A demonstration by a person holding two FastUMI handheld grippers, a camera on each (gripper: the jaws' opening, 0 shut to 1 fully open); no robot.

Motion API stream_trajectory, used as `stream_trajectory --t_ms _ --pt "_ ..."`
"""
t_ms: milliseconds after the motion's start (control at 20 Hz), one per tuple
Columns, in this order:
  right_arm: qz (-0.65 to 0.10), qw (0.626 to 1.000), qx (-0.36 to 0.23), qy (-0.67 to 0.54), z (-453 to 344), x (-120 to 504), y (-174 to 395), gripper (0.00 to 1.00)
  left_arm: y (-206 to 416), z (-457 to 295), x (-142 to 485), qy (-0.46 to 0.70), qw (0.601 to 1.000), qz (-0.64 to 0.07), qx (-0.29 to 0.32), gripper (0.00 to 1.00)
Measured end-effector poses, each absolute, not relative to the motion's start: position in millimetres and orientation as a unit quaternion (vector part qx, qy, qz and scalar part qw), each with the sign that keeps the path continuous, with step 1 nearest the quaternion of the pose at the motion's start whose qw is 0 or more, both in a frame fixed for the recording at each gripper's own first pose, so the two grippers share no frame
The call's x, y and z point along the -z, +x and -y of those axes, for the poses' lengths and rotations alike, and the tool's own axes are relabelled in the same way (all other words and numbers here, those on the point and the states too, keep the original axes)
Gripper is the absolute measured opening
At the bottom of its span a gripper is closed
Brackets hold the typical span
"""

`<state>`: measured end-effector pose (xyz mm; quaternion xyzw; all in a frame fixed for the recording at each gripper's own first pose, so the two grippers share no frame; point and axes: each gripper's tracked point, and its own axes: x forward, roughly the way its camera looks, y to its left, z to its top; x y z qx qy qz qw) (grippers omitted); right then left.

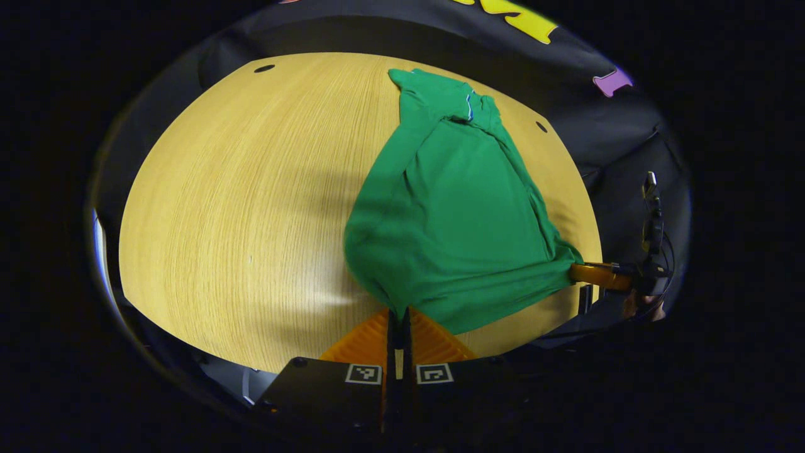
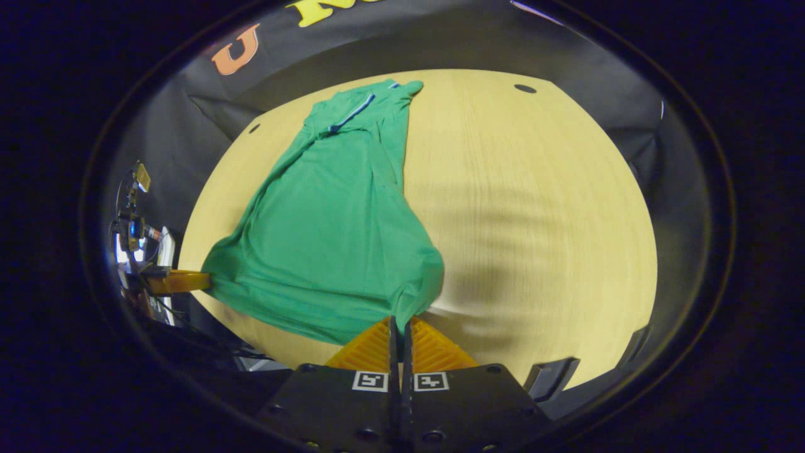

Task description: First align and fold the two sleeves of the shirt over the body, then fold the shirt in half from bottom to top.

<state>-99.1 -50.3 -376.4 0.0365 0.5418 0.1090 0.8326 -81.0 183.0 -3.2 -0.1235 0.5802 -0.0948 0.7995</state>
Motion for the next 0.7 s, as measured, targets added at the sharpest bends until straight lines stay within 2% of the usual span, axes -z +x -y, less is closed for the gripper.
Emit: stream_trajectory --t_ms 600,700 --pt "-0.463 0.878 -0.117 0.043 43.5 298.0 -32.9 0.02 -1.1 -188.0 -66.0 -0.135 0.864 -0.473 0.111 0.06" --pt "-0.450 0.885 -0.117 0.037 41.9 284.2 -18.6 0.00 16.3 -189.8 -76.1 -0.134 0.874 -0.454 0.109 0.06"
